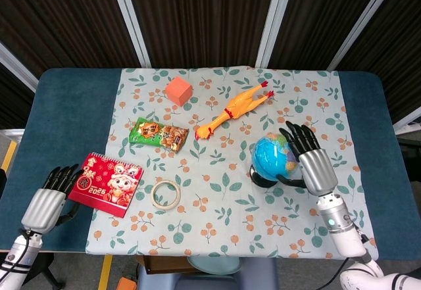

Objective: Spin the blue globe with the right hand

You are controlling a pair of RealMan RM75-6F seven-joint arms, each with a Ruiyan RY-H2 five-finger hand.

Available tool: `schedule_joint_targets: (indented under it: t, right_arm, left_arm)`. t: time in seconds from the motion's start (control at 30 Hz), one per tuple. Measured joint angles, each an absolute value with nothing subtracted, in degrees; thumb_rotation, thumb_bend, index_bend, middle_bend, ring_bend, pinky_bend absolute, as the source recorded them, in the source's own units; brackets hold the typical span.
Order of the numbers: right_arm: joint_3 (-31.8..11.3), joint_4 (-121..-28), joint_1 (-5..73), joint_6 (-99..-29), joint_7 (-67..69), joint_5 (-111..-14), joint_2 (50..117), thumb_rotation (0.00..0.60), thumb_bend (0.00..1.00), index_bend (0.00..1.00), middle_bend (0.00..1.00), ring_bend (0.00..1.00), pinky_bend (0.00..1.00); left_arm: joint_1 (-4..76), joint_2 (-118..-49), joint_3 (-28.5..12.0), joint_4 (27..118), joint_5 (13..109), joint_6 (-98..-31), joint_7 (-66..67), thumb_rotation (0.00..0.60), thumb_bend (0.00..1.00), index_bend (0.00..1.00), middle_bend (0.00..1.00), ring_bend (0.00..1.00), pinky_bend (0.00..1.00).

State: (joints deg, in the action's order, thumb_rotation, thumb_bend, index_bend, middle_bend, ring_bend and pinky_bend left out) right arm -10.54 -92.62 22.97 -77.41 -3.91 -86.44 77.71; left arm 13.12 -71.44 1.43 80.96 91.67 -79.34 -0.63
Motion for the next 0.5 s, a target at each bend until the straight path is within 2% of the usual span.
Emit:
schedule_joint_targets:
  t: [0.5]
  right_arm:
    - [-9.7, -88.7, 21.7, -76.6, -1.2, -83.8, 76.1, 0.600, 0.00, 0.00, 0.00, 0.00, 0.00]
  left_arm:
    - [13.2, -71.9, 1.5, 80.6, 91.4, -78.8, 0.0, 0.600, 0.44, 0.03, 0.00, 0.00, 0.00]
